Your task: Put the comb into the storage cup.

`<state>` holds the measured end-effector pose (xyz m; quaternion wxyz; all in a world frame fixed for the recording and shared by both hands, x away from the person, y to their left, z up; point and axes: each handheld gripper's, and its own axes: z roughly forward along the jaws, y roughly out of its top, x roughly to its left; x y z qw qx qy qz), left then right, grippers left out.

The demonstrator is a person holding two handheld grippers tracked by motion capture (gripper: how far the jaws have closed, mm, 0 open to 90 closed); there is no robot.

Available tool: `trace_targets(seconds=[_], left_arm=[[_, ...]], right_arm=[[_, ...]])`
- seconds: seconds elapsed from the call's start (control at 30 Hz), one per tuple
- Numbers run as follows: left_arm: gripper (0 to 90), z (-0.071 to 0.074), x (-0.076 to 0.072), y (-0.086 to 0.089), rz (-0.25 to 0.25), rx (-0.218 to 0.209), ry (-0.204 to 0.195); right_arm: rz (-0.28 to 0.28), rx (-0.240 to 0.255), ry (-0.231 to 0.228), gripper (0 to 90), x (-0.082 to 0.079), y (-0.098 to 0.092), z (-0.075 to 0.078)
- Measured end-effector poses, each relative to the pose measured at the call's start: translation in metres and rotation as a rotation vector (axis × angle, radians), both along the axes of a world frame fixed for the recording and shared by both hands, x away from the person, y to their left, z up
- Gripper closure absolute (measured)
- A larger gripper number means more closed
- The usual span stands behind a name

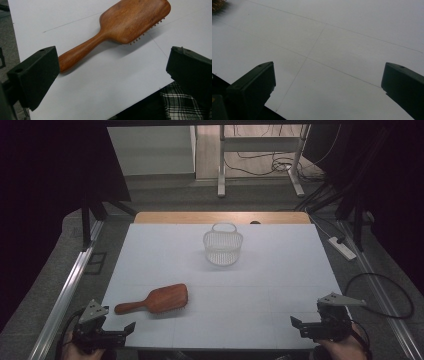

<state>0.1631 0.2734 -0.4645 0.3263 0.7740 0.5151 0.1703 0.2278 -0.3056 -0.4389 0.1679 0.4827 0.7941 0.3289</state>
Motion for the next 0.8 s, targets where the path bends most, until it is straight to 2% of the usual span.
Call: trace_targets(seconds=[0.23,0.6,0.8], left_arm=[[0.0,0.006,0.002,-0.002,-0.004,0.003,0.001],[0.0,0.005,0.008,-0.008,-0.022,0.011,0.031],[0.0,0.007,0.011,-0.01,-0.03,0.012,0.033]], right_arm=[[0.005,-0.002,0.003,0.0,0.0,0.001,0.0],[0.017,-0.009,0.003,0.0,0.0,0.001,0.0],[0.021,-0.011,0.002,0.0,0.0,0.002,0.0]])
